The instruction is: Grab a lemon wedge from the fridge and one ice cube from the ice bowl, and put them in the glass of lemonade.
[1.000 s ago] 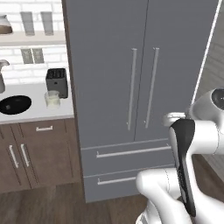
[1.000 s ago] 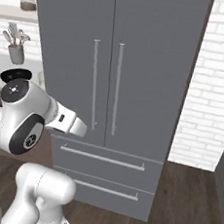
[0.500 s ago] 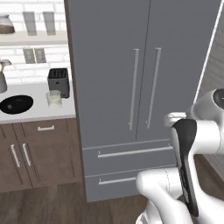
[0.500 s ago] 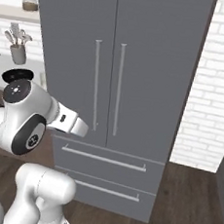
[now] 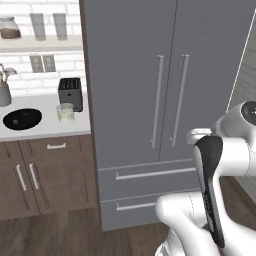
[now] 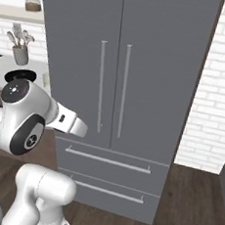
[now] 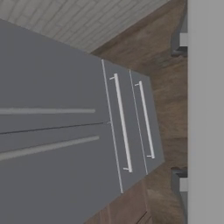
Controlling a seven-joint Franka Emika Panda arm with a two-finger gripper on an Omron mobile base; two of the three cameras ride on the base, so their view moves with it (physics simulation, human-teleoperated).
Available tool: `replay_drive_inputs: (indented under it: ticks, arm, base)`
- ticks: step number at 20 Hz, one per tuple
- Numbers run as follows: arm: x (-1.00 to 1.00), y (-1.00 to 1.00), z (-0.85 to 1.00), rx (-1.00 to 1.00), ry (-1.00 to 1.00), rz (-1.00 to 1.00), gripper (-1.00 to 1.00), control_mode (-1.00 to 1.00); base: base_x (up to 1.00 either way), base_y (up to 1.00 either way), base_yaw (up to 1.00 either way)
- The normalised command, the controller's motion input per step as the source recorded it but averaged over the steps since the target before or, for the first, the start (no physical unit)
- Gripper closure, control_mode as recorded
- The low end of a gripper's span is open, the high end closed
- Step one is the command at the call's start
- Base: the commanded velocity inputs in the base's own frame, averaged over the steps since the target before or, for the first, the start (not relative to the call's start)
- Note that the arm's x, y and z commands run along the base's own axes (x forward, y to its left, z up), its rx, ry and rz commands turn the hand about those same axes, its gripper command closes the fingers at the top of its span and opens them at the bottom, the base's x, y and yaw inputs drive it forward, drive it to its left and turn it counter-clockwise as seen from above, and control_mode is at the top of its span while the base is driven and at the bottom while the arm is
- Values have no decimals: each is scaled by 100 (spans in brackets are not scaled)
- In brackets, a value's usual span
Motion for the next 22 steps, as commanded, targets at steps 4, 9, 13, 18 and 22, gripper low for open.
replay_drive_inputs:
  ticks: [4,9,13,18,22]
  arm:
    - [0,0,0,0,0,0,-100,100]
    - [0,0,0,0,0,0,-100,100]
    - [0,0,0,0,0,0,-100,100]
    - [24,7,0,0,0,3,-100,-100]
    - [93,27,0,0,0,9,-100,-100]
  base:
    - [6,-4,0]
    - [29,-1,0]
    - [37,0,5]
    - [20,0,5]
    - [0,0,0]
